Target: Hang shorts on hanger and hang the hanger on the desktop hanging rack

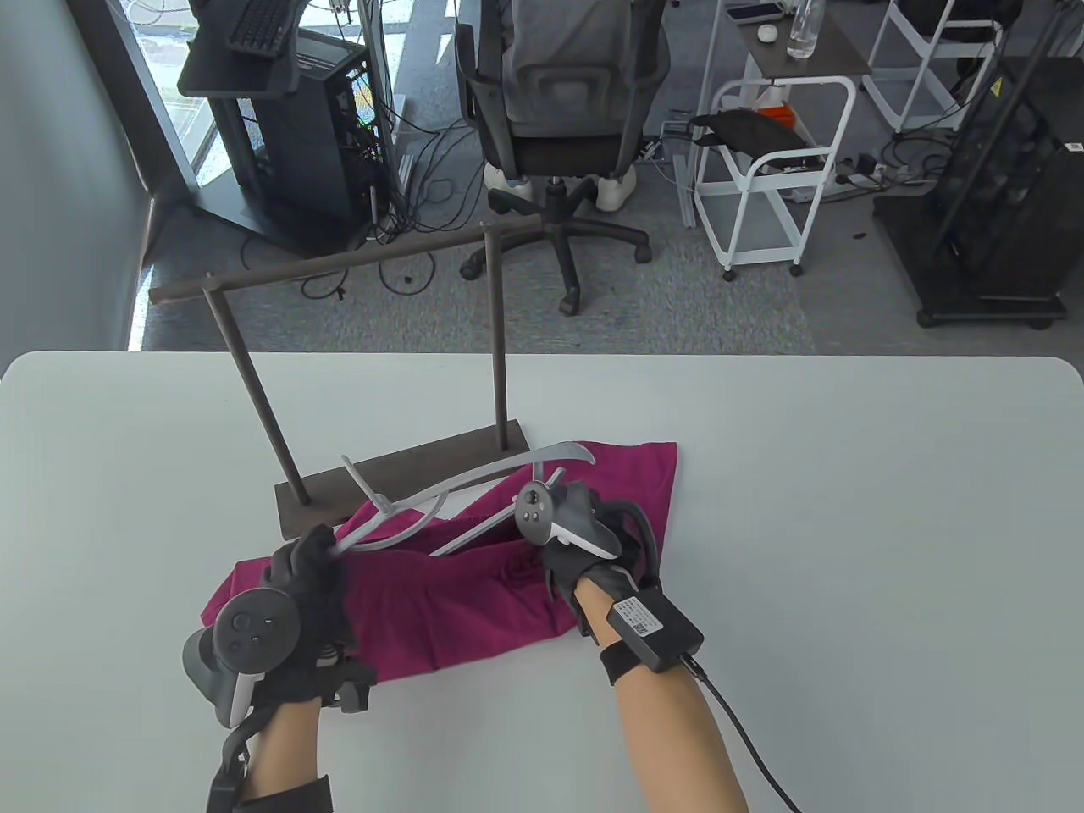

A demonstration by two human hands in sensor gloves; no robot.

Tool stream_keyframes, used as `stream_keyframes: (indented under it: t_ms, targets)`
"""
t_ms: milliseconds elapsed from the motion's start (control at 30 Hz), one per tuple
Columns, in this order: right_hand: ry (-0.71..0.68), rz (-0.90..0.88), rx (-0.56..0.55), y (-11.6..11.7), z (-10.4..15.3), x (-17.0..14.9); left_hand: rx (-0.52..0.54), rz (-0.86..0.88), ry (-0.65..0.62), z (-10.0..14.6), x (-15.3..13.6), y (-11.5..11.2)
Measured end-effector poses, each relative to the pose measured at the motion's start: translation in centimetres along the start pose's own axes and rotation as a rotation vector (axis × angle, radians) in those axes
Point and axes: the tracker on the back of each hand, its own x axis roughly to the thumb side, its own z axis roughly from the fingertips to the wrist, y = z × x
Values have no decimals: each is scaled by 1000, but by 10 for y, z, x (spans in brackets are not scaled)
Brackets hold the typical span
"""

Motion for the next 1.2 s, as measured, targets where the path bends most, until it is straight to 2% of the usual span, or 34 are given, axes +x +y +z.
stream_keyframes:
  t_ms: [167, 233, 367, 400, 533, 700, 900, 1067, 1200]
  targets:
    - [18, -44, -122, -22, 30, -42, -7, -21, -50, 0, 0, 2]
    - [49, -52, -175, -29, 50, -68, -21, -14, -82, 0, -1, 3]
    - [128, 0, -213, -28, 82, -118, -41, -24, -104, -1, -7, 6]
    - [157, -20, -215, -27, 94, -136, -51, -18, -117, -2, -7, 5]
    - [211, -120, -209, -25, 113, -167, -90, -42, -165, -1, 2, -1]
    - [194, -105, -265, -36, 124, -167, -91, -126, -240, 5, 21, -7]
    - [156, -86, -298, -47, 129, -158, -112, -138, -259, 8, 33, -18]
    - [102, -82, -325, -53, 137, -139, -127, -133, -278, 12, 41, -25]
    - [55, -52, -370, -57, 143, -121, -117, -100, -276, 16, 40, -23]
